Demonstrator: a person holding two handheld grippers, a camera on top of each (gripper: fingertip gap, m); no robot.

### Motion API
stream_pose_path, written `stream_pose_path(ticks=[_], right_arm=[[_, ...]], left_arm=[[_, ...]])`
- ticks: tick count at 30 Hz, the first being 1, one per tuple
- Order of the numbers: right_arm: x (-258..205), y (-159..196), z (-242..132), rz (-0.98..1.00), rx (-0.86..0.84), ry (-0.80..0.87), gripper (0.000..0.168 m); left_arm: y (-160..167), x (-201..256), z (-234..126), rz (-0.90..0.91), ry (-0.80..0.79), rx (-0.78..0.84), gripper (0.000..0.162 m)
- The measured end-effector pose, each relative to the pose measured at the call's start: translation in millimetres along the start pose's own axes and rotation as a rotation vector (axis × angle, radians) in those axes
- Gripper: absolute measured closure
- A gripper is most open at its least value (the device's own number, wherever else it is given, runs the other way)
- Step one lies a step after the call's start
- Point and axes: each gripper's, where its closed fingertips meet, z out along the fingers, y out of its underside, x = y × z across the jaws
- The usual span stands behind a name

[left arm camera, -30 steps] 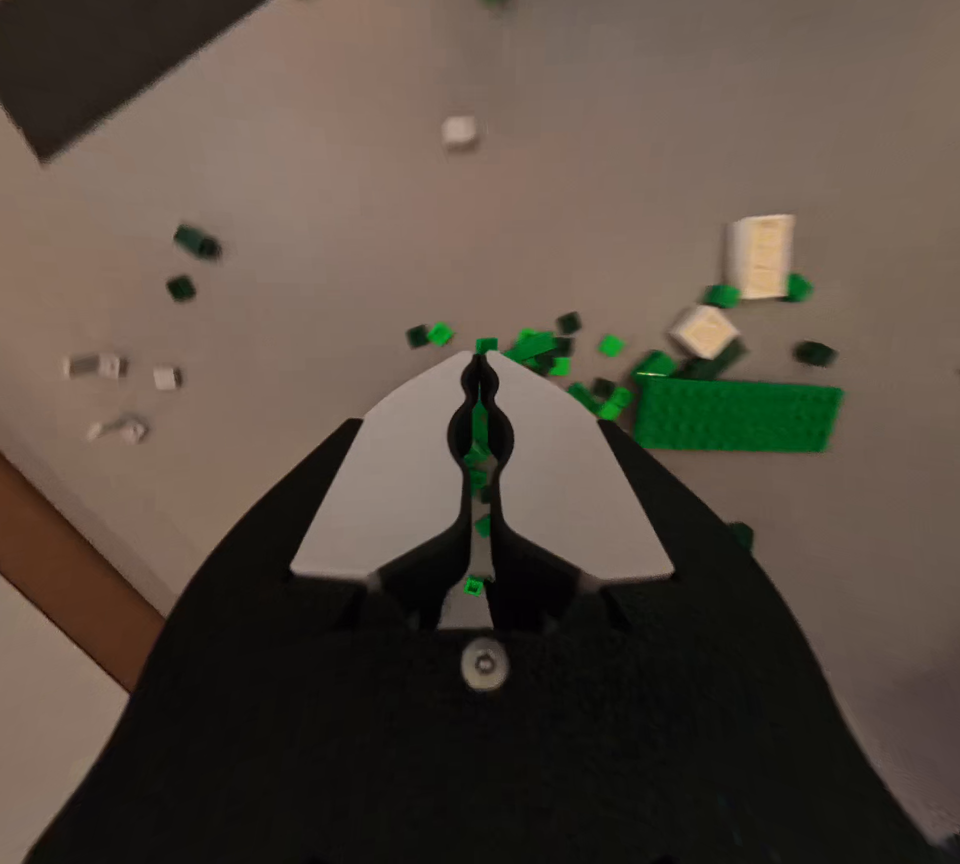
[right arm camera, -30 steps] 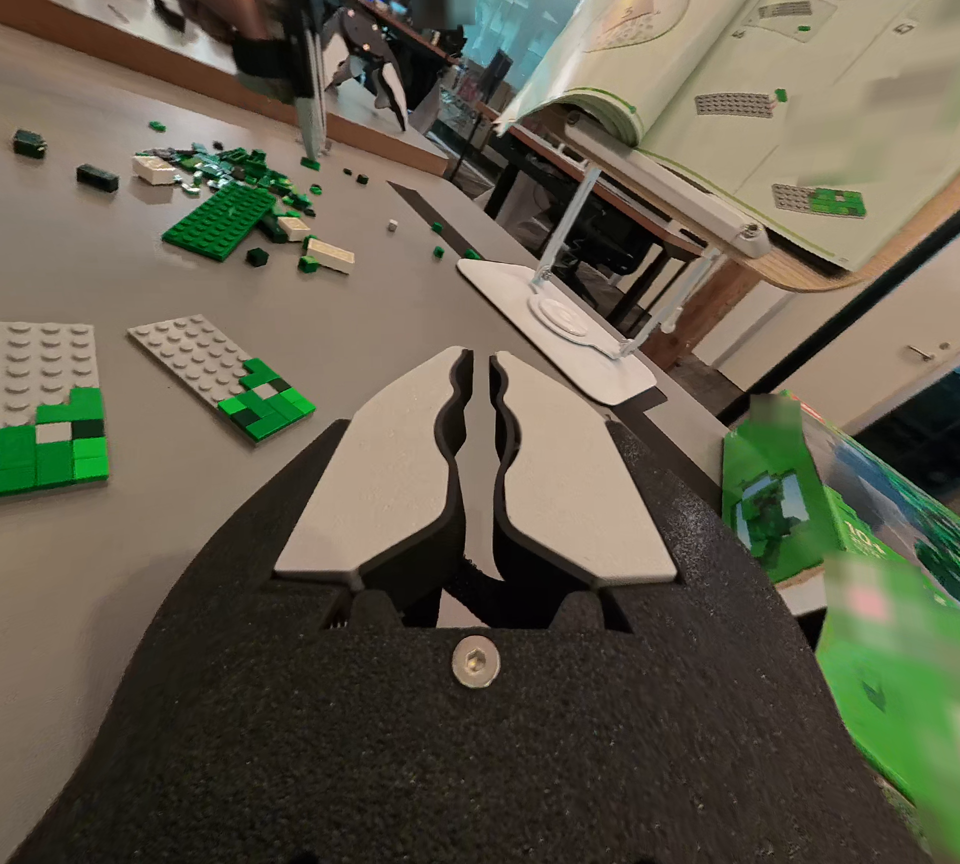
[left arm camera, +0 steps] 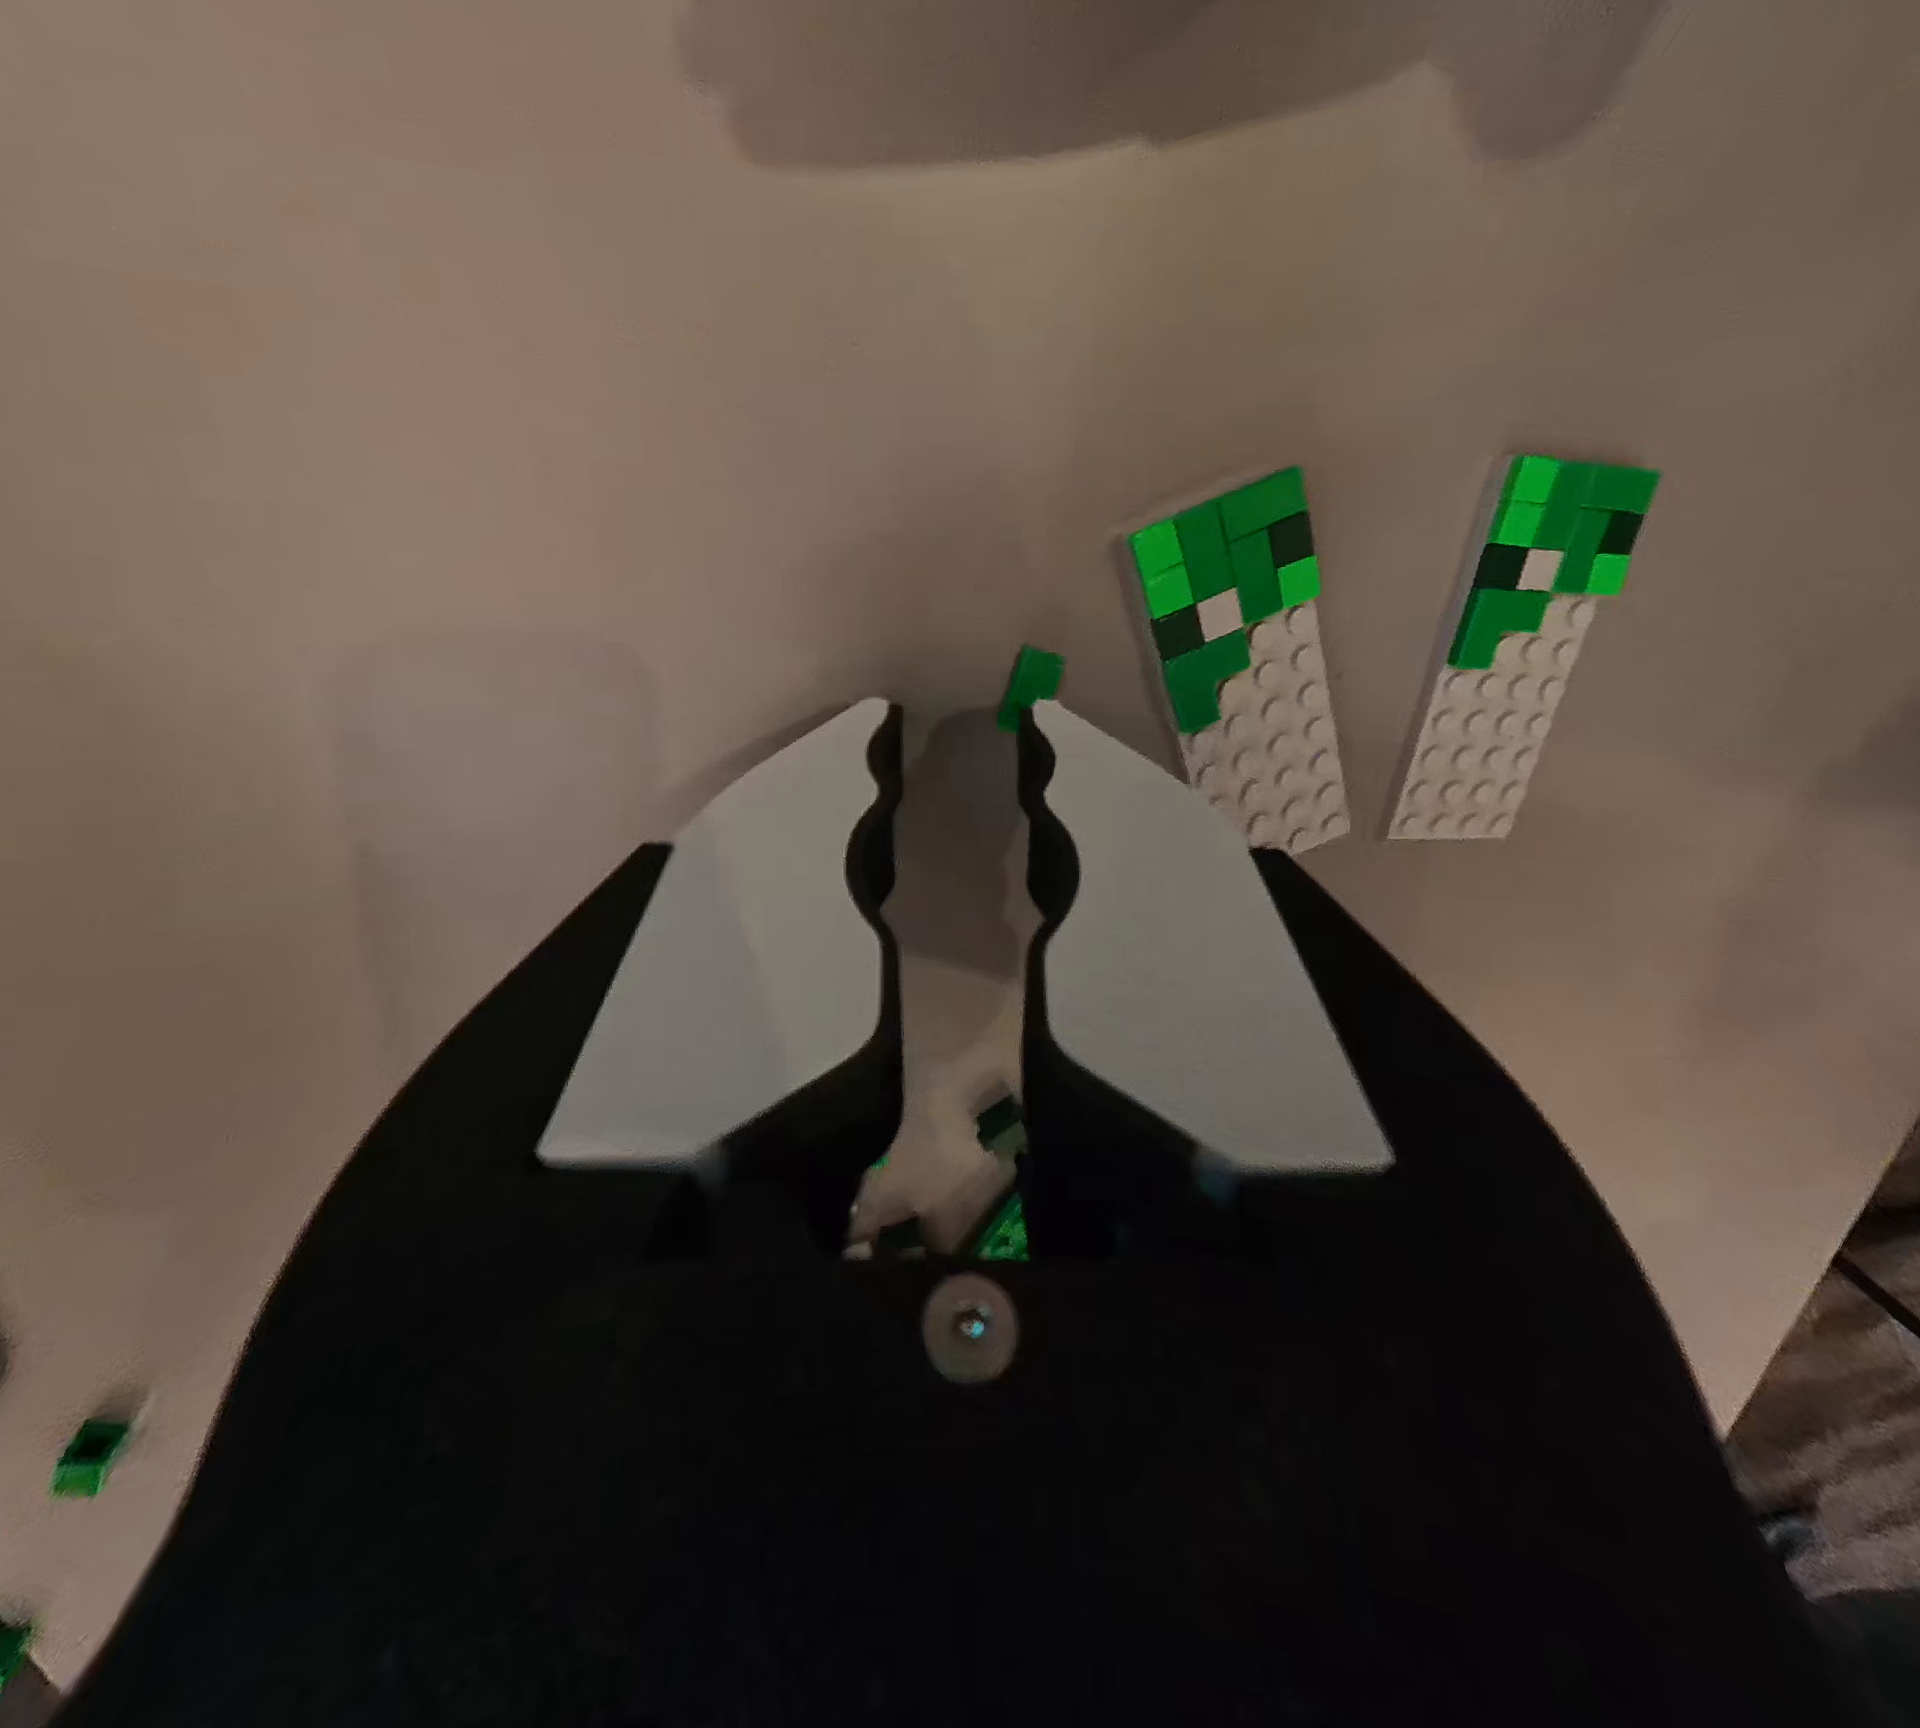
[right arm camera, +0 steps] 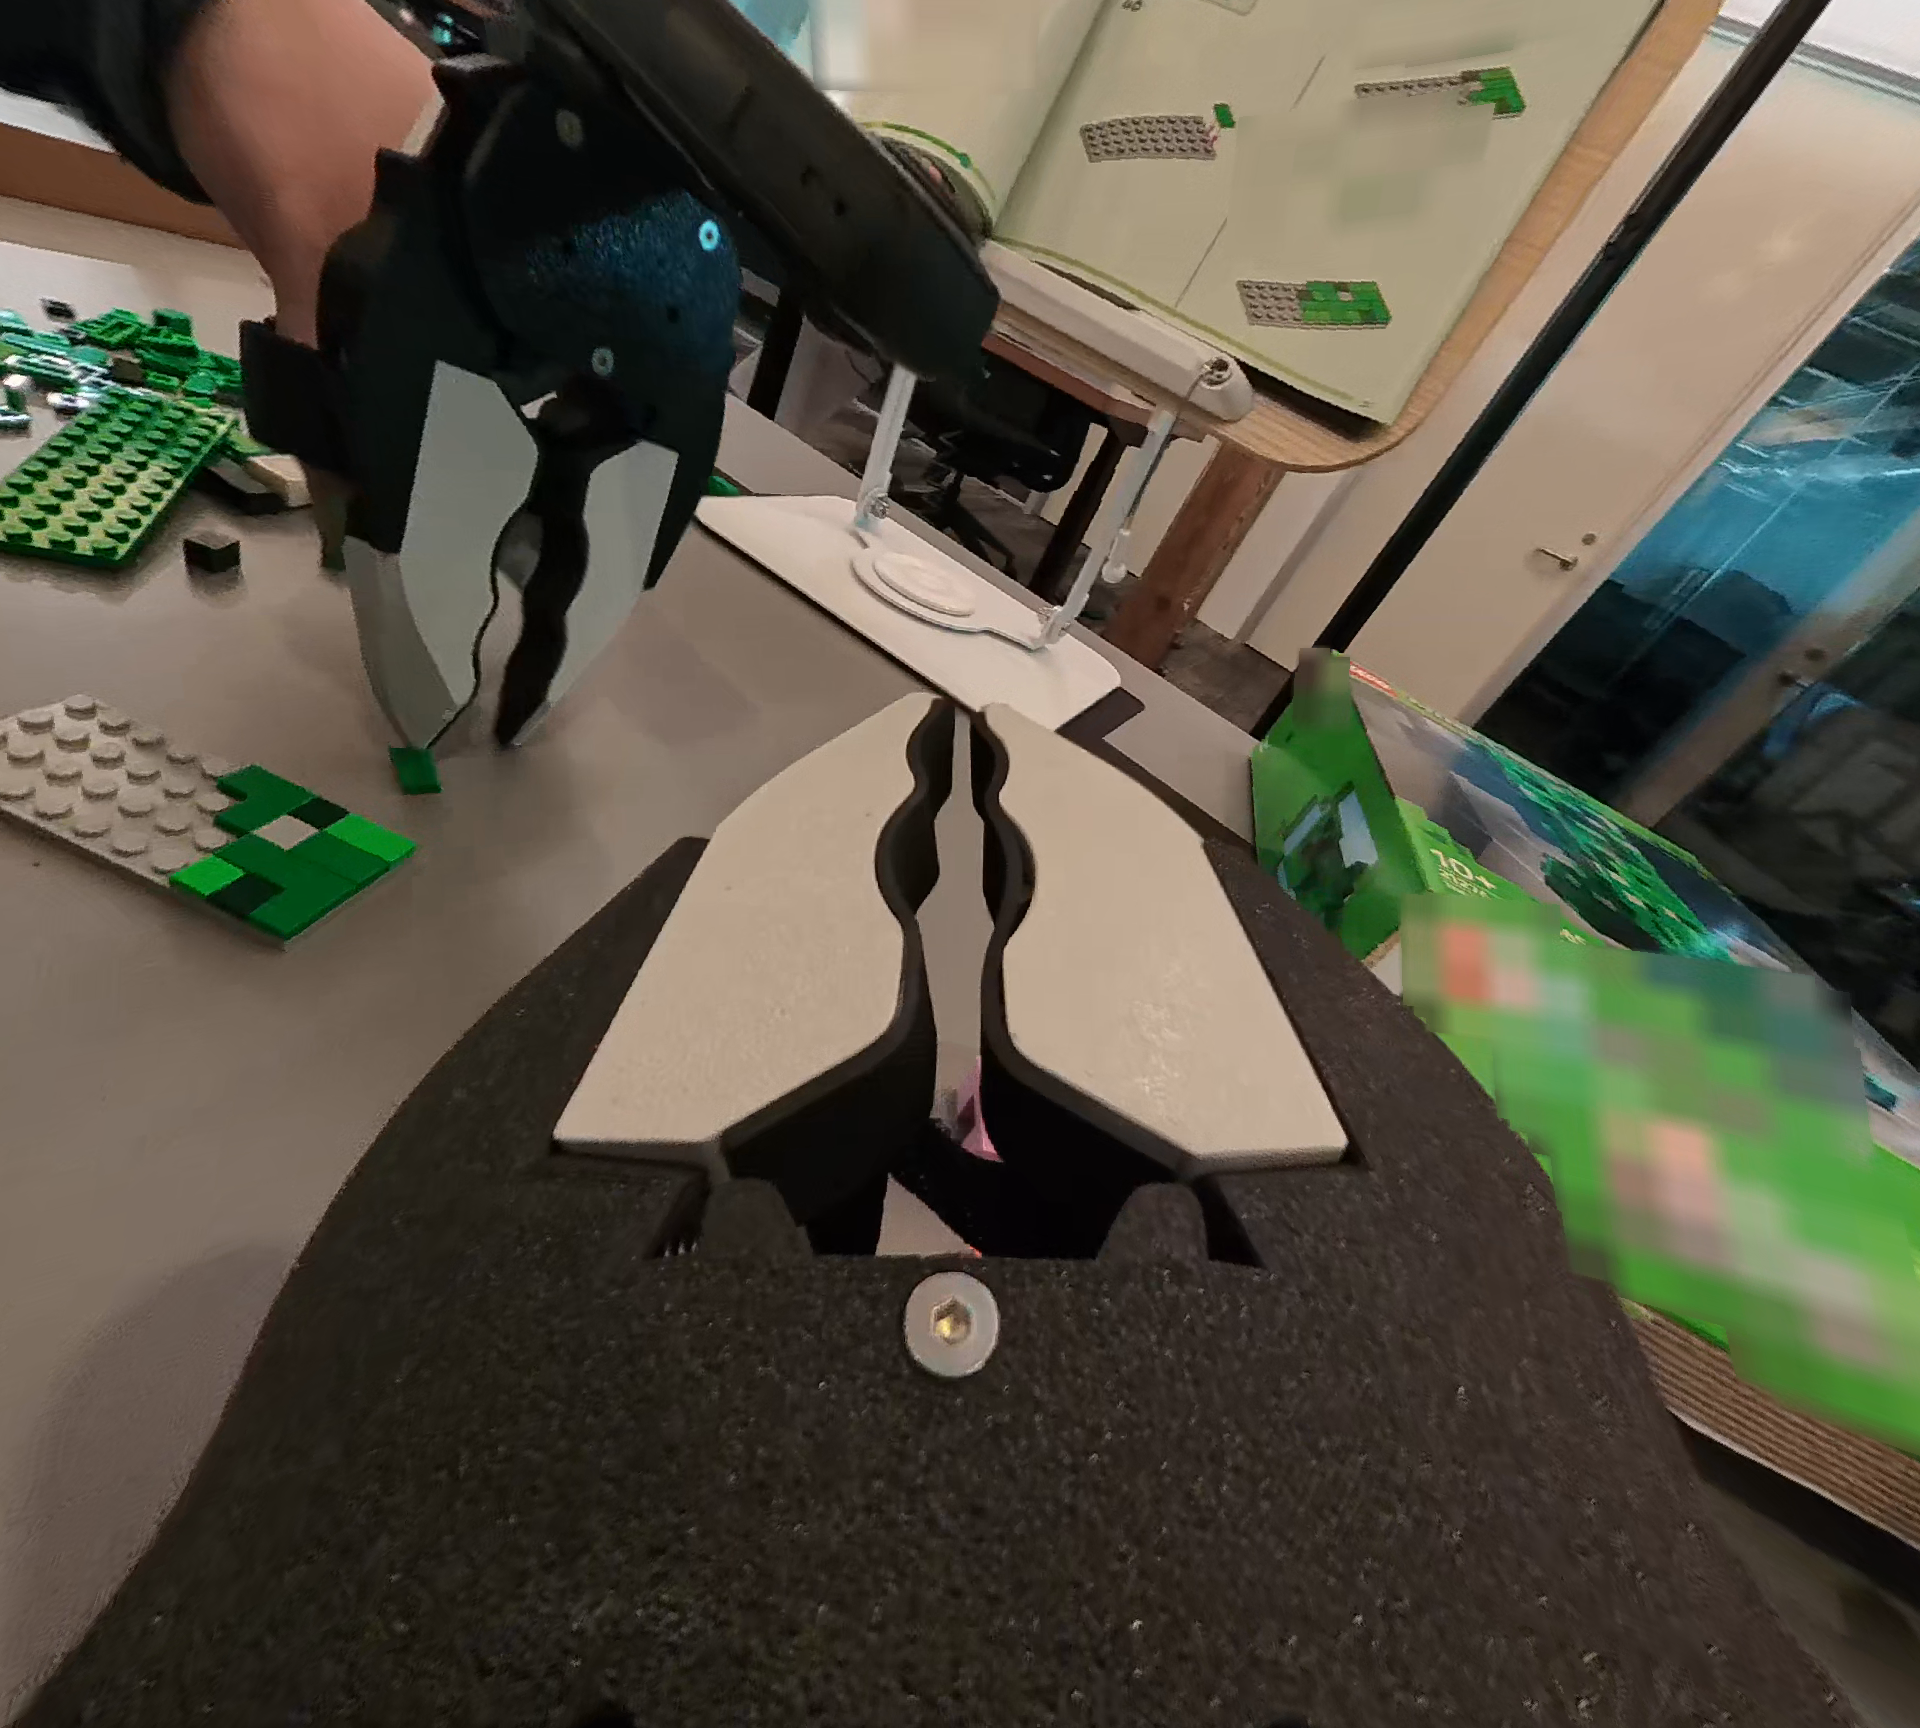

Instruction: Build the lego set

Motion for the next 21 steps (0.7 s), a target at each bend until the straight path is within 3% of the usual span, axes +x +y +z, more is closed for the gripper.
stream_pose_path(ticks=[1, 5, 8, 14, 21], right_arm=[[-2.8, -0.6, -0.1, -0.008, 0.003, -0.015, 0.166], [-23.9, -1.3, 1.1, -0.042, 0.008, -0.136, 0.167], [-32.4, -0.3, 3.9, -0.063, 0.0, -0.18, 0.167], [-35.3, 1.3, 5.0, -0.103, -0.012, -0.175, 0.168], [-37.5, 3.6, 4.7, -0.069, -0.032, -0.204, 0.168]], left_arm=[[1.8, -2.6, -3.2, -0.022, -0.023, 0.02, 0.136], [7.2, 11.0, -29.5, -0.166, -0.088, 0.27, 0.121], [19.9, 42.5, -22.4, -0.157, -0.123, 0.379, 0.12], [20.3, 58.8, -2.8, -0.14, -0.303, 0.417, 0.115], [24.3, 65.7, 12.2, -0.153, -0.275, 0.422, 0.118]])
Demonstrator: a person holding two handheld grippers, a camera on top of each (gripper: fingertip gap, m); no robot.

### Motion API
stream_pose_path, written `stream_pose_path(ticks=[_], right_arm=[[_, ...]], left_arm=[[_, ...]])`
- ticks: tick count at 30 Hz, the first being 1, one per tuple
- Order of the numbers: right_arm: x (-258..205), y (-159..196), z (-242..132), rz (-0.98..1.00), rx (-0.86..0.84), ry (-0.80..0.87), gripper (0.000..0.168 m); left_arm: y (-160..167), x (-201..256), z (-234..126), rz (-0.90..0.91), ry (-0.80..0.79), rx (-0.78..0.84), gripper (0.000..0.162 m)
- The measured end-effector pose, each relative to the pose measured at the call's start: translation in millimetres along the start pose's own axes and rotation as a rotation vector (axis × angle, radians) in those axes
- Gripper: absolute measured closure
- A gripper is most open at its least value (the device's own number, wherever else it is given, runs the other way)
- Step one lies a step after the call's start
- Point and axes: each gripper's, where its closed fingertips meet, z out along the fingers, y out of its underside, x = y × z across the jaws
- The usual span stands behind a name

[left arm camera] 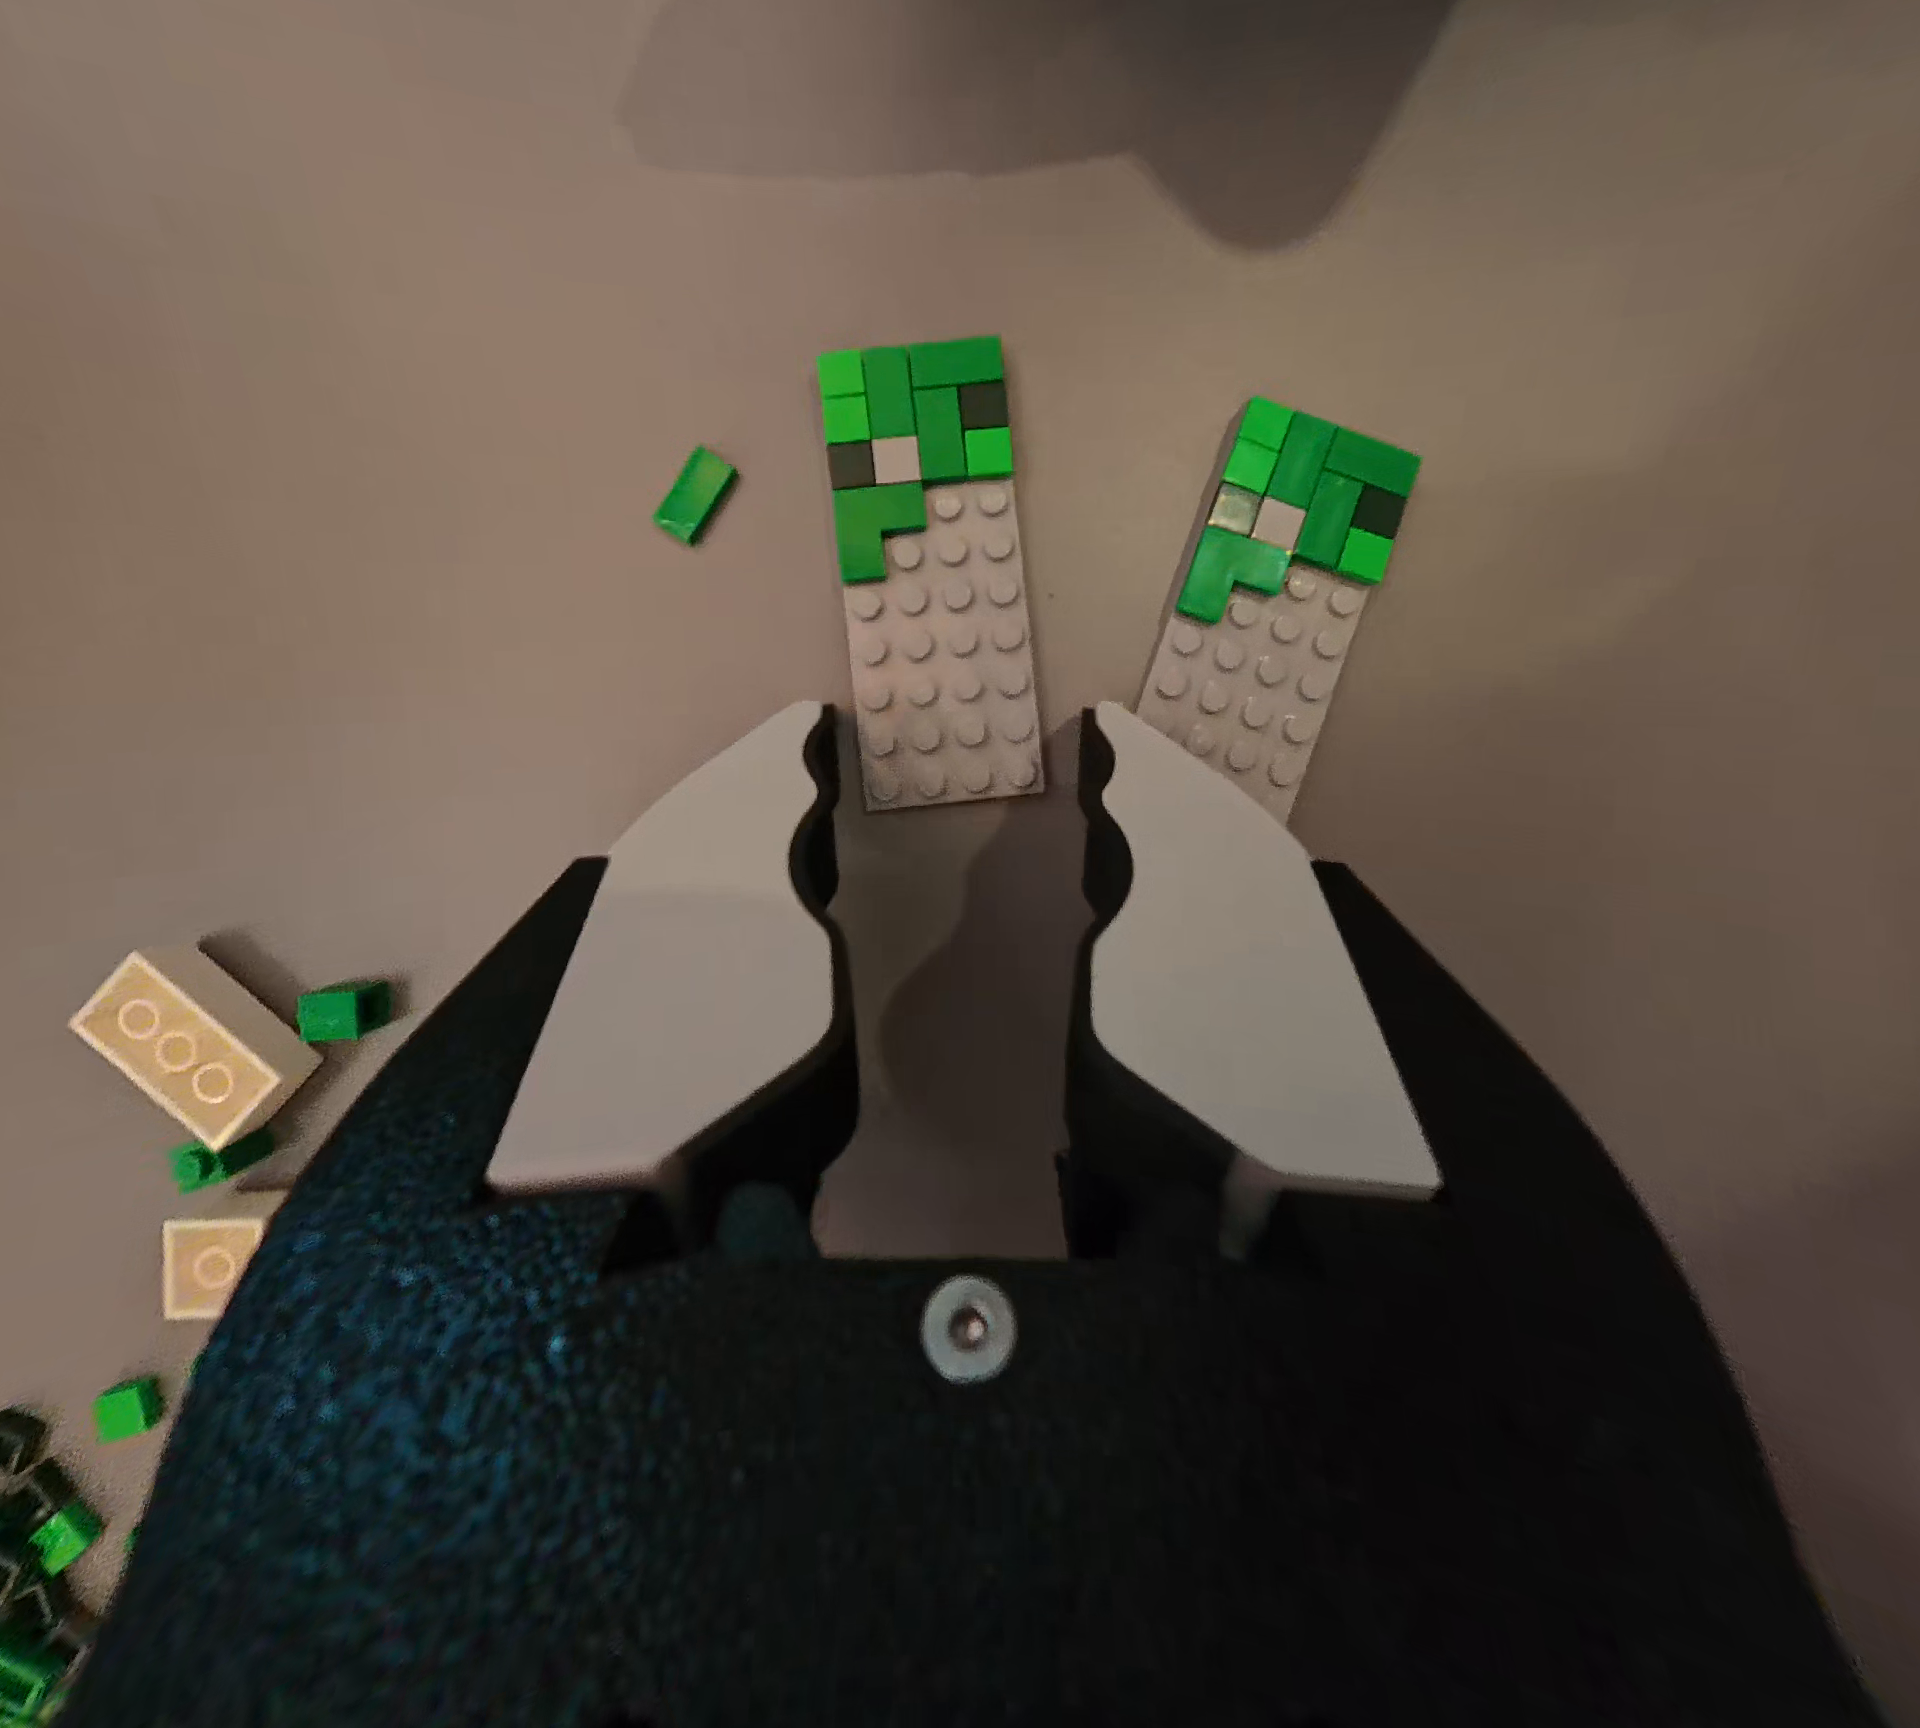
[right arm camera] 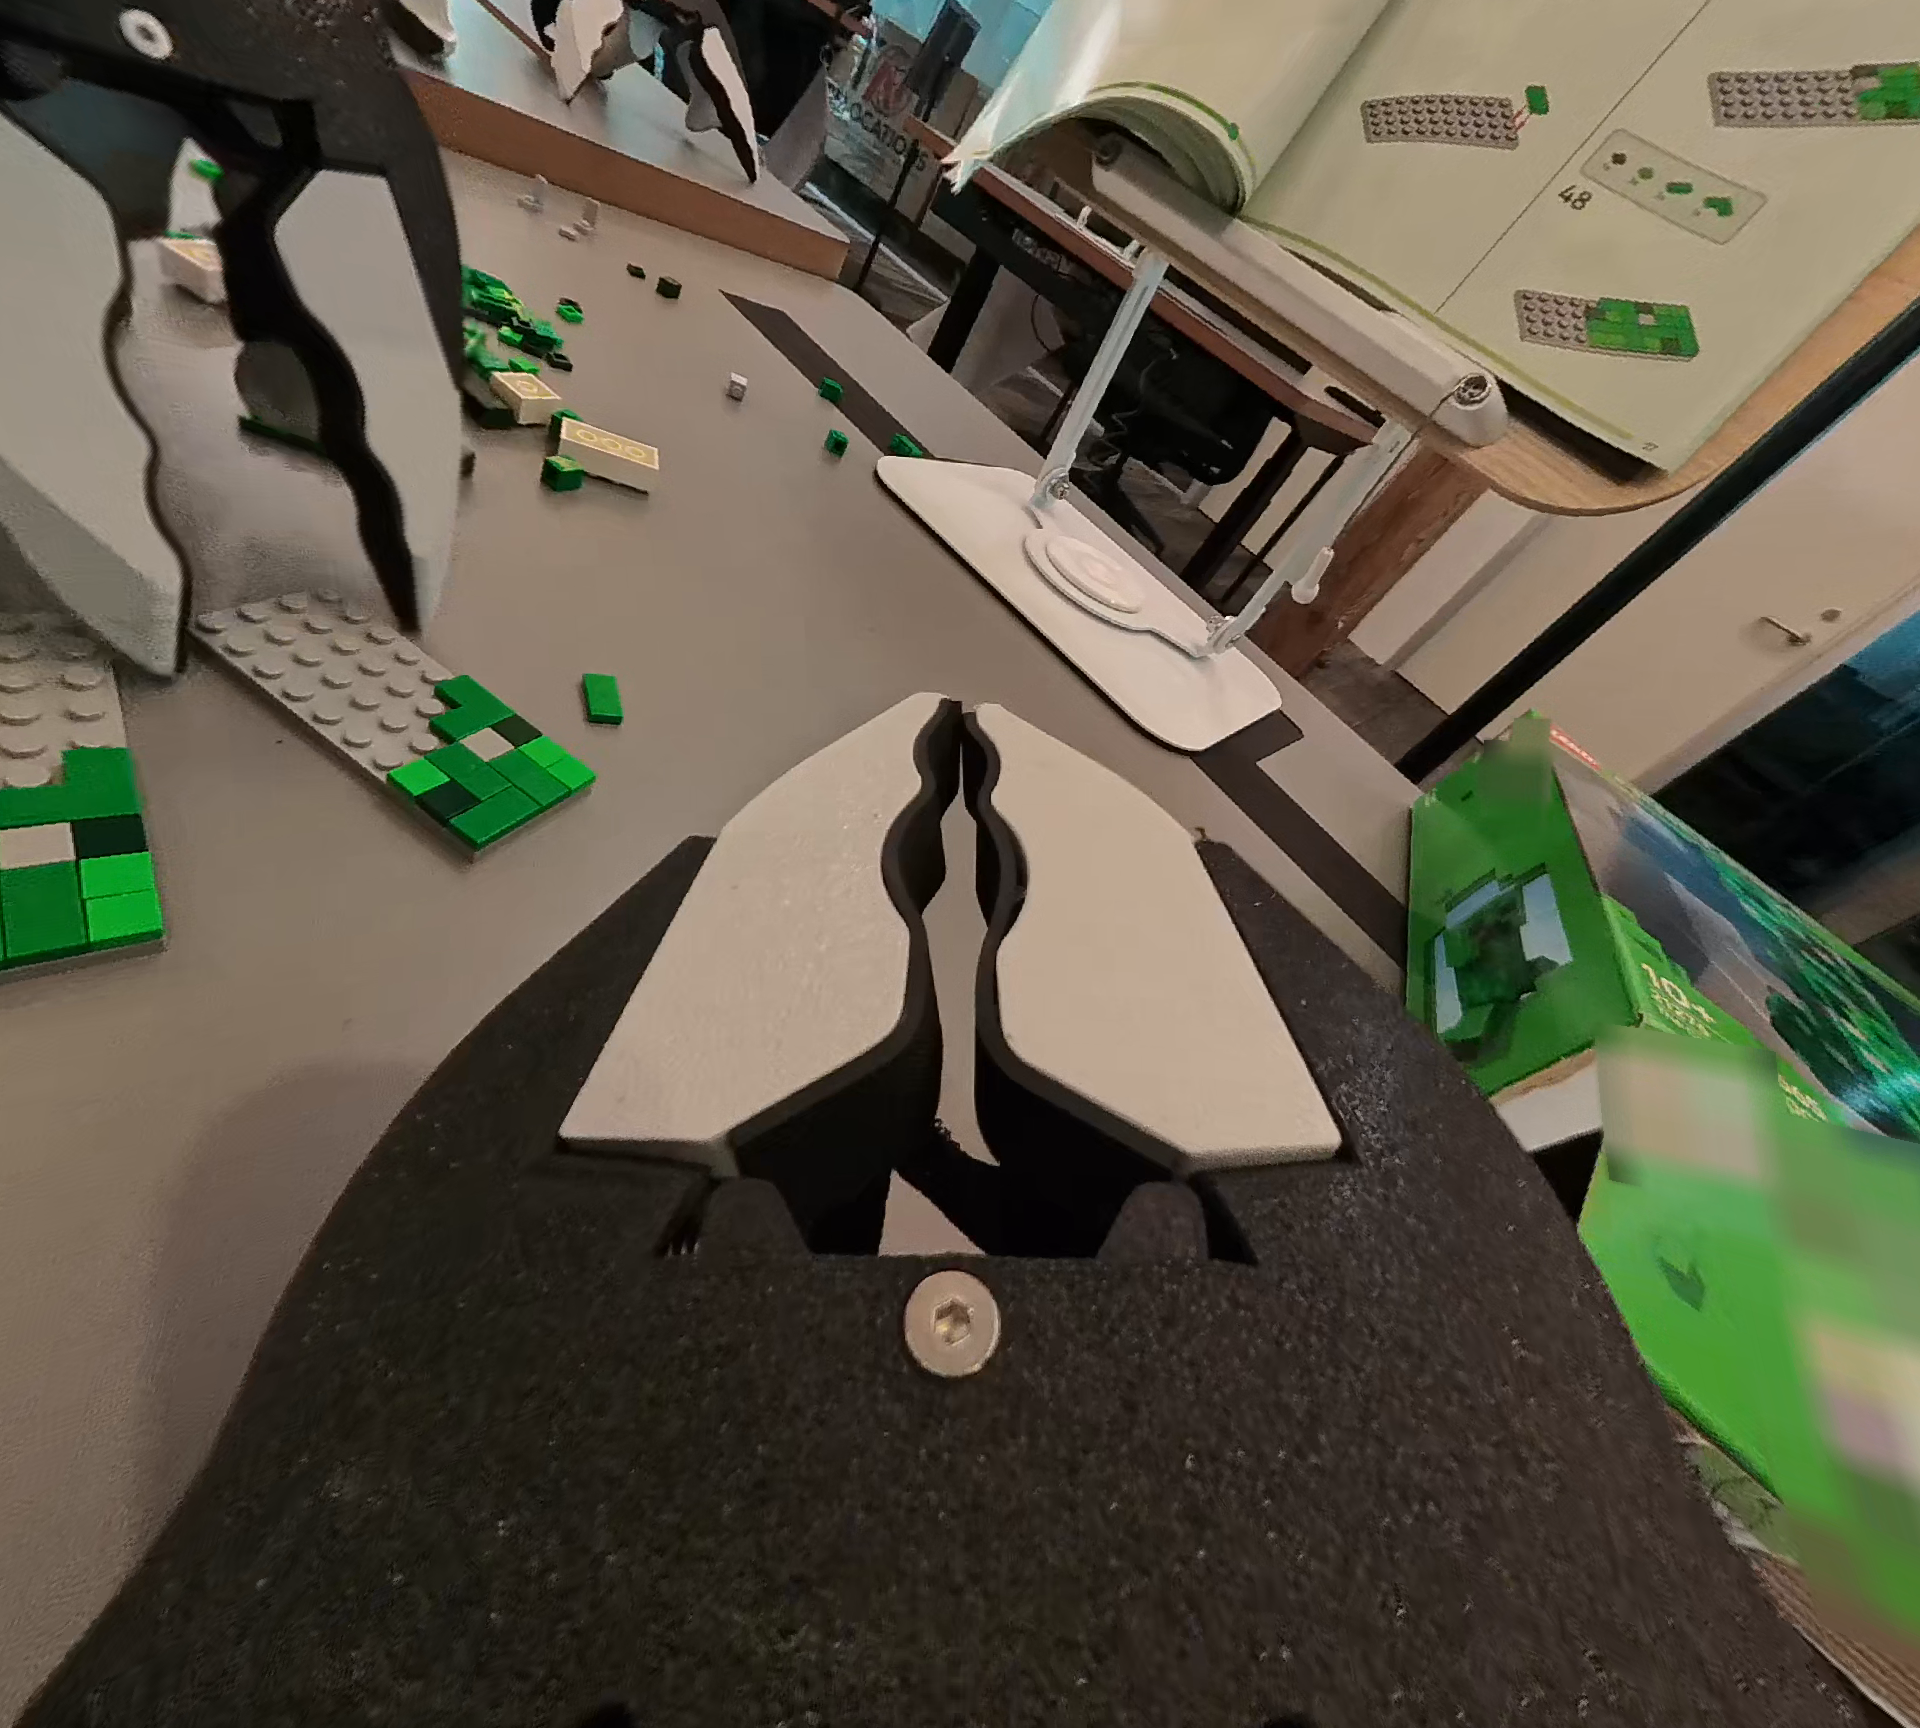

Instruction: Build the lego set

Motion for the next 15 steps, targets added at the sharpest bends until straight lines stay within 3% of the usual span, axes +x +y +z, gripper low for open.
stream_pose_path(ticks=[5, 12, 15], right_arm=[[-10.7, 1.2, 2.1, 0.009, -0.02, -0.082, 0.168], [-70.0, 12.5, 34.4, -0.009, -0.282, -0.445, 0.161], [-87.5, 14.7, 49.0, 0.102, -0.364, -0.613, 0.16]], left_arm=[[-1.2, -2.2, 1.0, 0.018, -0.008, 0.012, 0.124], [-2.9, -4.7, 1.3, -0.035, -0.039, 0.101, 0.13], [0.2, -4.9, -0.8, -0.059, -0.064, 0.115, 0.131]])
